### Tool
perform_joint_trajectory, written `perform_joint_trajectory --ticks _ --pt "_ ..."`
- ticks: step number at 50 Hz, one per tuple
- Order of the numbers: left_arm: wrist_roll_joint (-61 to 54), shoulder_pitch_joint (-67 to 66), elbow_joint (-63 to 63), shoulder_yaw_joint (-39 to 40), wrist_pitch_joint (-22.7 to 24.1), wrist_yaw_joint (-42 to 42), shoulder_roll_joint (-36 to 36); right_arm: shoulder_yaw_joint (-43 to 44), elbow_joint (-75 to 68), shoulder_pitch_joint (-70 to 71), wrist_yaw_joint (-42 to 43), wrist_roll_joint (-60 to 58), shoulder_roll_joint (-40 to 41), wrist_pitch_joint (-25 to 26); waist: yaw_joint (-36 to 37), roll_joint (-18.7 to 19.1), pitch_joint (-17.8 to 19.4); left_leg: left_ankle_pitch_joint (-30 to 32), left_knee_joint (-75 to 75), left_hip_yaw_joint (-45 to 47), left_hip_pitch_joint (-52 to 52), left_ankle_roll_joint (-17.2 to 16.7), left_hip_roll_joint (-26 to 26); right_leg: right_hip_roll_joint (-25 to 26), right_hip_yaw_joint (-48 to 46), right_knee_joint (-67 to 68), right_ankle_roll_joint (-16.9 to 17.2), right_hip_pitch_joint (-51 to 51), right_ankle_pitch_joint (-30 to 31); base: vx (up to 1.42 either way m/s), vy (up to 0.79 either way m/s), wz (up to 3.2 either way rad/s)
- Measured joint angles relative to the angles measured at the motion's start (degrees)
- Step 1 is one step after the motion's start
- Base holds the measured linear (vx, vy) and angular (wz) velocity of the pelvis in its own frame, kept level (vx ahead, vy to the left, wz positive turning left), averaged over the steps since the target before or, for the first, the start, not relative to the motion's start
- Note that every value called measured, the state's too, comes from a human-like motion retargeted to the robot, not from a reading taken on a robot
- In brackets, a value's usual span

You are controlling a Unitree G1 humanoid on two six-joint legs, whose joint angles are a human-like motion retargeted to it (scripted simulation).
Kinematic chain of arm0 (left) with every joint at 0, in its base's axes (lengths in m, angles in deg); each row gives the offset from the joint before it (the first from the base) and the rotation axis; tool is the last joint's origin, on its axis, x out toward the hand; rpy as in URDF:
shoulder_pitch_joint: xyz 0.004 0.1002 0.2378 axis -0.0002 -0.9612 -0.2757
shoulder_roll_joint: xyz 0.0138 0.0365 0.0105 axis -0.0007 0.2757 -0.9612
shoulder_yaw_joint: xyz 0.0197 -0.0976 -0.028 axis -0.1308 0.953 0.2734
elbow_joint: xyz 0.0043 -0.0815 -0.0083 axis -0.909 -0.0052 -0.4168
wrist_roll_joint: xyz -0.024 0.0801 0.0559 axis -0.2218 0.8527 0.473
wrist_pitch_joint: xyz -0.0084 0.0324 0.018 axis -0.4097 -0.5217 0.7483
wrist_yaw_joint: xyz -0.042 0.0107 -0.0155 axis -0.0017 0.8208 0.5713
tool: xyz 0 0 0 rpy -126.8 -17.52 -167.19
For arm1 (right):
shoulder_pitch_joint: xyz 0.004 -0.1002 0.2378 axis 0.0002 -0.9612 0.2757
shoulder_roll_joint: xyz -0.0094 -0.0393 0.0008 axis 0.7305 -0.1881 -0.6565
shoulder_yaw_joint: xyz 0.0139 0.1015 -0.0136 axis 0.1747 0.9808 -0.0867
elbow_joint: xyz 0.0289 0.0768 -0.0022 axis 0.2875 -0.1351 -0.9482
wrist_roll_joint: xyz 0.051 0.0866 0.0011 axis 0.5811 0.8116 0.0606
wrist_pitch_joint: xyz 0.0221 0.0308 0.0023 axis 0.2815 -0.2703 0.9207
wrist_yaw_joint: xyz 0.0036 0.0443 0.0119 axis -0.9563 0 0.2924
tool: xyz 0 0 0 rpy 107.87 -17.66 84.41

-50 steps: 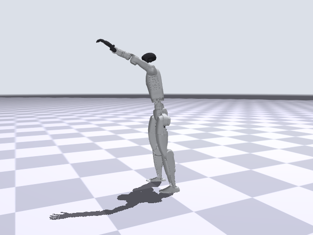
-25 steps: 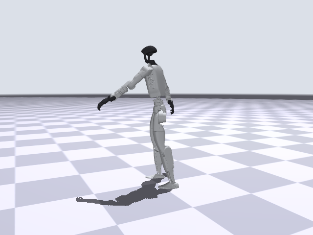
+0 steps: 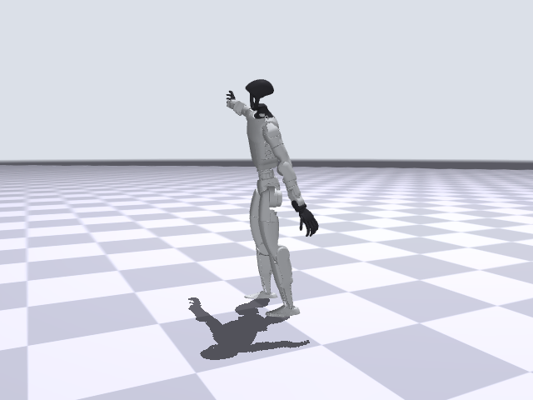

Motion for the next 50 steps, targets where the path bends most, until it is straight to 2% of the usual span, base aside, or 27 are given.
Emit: perform_joint_trajectory --ticks 3,8,15,17,18,19,20,21,24,30,37,44,50 --pt "-2.47 0.72 -0.85 1.45 0.92 -1.19 -1.74 -4.56 3.69 4.26 1.72 -8.73 -5.17 -0.93 5.44 -2.01 1.32 0.07 0.1 -1.07 -0.4 0.01 0.12 -0.04 -1.12 0.31 -0.01 0.14 -0.2 0.01 0.01 0.32" --pt "-3.02 4.02 0.67 0.46 2.16 -0.41 -0.04 -15.9 12.56 12.57 3.2 -26.0 -12.5 -1.22 14.99 -2.76 4.94 -0.06 0.7 -3.06 -0.62 0.1 0.59 0.16 -3.16 0.51 -0.38 1.3 -0.55 0.0 0.01 0.34" --pt "-3.2 9.89 2.75 -3.22 3.28 2.34 5.5 -36.94 25.92 27.62 3.4 -48.89 -15.39 -1.48 27.93 -2.78 11.39 -0.32 1.73 -6.1 -0.22 0.23 0.72 0.1 -6.2 0.25 -1.5 4.19 -1.24 0.0 0.01 0.39" --pt "-3.38 8.92 2.37 -1.69 3.51 3.29 7.43 -62.87 25.24 52.68 4.64 -54.22 -8.72 -1.06 28.0 -2.78 10.85 -0.39 1.92 -7.03 0.32 0.15 0.68 0.08 -7.17 -0.05 -1.94 5.55 -1.48 0.01 0.0 0.45" --pt "-3.36 6.95 2.39 0.67 3.61 3.78 9.27 -78.87 22.47 68.44 4.79 -55.81 -2.35 -0.86 25.69 -2.78 8.62 -0.21 1.85 -7.63 -0.3 0.16 0.5 -0.09 -7.78 -0.14 -2.17 5.33 -1.55 0.02 0.0 0.56" --pt "-3.32 5.93 2.5 2.02 3.69 4.25 10.87 -87.5 20.58 77.04 4.54 -56.8 2.44 -0.84 24.48 -2.78 7.27 0.02 1.77 -8.27 -1.1 0.17 0.25 -0.32 -8.39 -0.17 -2.4 4.91 -1.63 0.02 0.0 0.62" --pt "-3.27 5.37 2.64 2.86 3.75 4.69 12.36 -92.46 19.12 82.07 4.08 -57.48 6.44 -0.91 23.81 -2.78 6.37 0.27 1.68 -8.92 -1.99 0.19 -0.02 -0.58 -9.02 -0.16 -2.64 4.38 -1.72 0.02 0.0 0.62" --pt "-3.3 5.3 2.75 2.99 3.78 5.08 13.33 -93.59 18.58 83.37 3.77 -57.86 9.06 -0.99 24.19 -2.78 6.29 0.46 1.63 -9.52 -2.58 0.19 -0.25 -0.79 -9.62 -0.14 -2.88 4.16 -1.85 0.02 0.0 0.62" --pt "-3.97 5.45 2.77 3.33 3.8 6.04 15.35 -93.17 17.31 84.01 2.89 -58.66 15.99 -1.06 26.07 -2.57 6.8 0.96 1.53 -11.4 -4.01 0.15 -0.87 -1.34 -11.48 -0.15 -3.57 3.9 -2.25 0.02 -0.01 0.61" --pt "-8.26 5.84 1.99 6.28 3.16 6.72 16.92 -84.08 16.01 76.6 -0.52 -60.17 26.2 -0.17 31.71 0.18 9.41 1.81 1.4 -15.36 -5.13 -0.05 -1.87 -2.06 -15.53 -0.27 -4.73 5.32 -3.14 0.02 -0.01 0.63" --pt "-14.13 6.26 0.94 16.51 0.89 9.02 14.12 -71.02 15.85 59.34 -6.13 -62.73 34.27 1.12 36.56 5.27 10.49 3.23 0.5 -20.02 -5.71 -0.88 -3.1 -2.78 -20.55 -0.27 -5.49 7.36 -4.09 0.0 0.0 0.64" --pt "-20.85 6.33 -1.03 28.86 -2.28 12.07 6.24 -60.52 17.2 35.8 -17.12 -62.55 41.71 1.99 37.15 11.31 7.66 5.06 -1.27 -23.08 -5.87 -1.79 -4.15 -3.46 -24.14 -0.25 -6.08 8.5 -4.72 -0.01 0.0 0.45" --pt "-26.65 6.87 -4.74 36.38 -3.56 9.18 -5.32 -53.47 16.68 15.56 -23.58 -54.79 48.01 3.89 34.36 17.4 3.31 6.22 -2.45 -23.31 -5.86 -1.94 -4.71 -4.04 -24.67 -0.34 -6.52 8.31 -4.94 0.0 0.0 0.04"
